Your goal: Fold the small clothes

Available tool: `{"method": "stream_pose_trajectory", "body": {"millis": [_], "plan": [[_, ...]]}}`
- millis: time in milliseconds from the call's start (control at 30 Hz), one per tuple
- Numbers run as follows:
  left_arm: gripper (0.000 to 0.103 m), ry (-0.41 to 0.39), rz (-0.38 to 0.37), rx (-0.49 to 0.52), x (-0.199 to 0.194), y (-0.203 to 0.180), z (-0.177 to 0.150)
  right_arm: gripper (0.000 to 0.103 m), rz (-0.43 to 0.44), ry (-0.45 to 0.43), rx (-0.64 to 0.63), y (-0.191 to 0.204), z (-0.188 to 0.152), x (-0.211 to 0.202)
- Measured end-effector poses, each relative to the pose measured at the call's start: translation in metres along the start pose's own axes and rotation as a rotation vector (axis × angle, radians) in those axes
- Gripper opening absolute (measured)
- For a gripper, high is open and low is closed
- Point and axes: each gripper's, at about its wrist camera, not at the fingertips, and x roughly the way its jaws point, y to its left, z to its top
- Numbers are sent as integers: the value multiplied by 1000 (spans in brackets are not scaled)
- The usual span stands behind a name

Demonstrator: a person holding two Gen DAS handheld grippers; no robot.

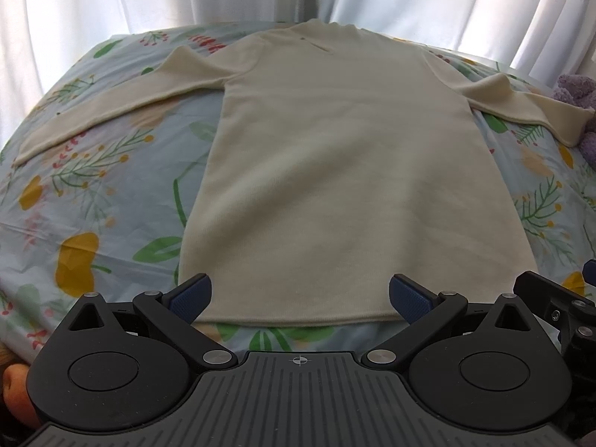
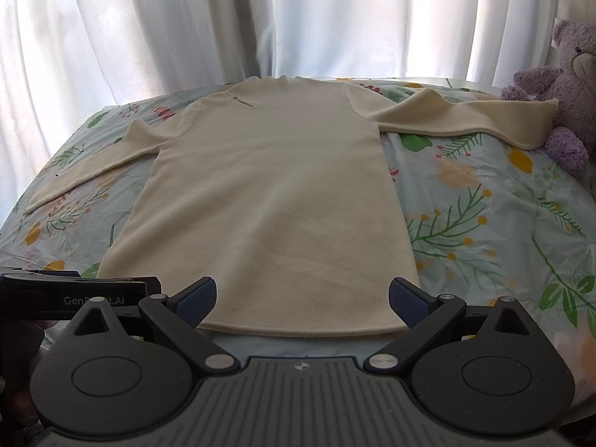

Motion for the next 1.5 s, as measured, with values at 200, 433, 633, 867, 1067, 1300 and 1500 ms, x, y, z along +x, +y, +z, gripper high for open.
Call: {"method": "stream_pose_trajectory", "body": {"millis": [200,433,633,867,1067,1300,1500], "plan": [[103,2,0,0,0,0,0,99,3,0,-1,-1,1,0],[103,8,1,-3,2,0,2,99,10,4,0,0,2,3],[103,16,2,-6,5,3,3,99,13,11,7,0,1,5],[103,20,-2,-15,6,6,3,99,10,9,4,1,3,4],[103,28,-3,-16,8,6,3,99,9,10,6,1,2,5],[103,44,-6,-11,12,7,2,99,16,21,28,-2,0,9],[103,44,-6,-11,13,9,3,99,15,25,27,0,2,12]]}}
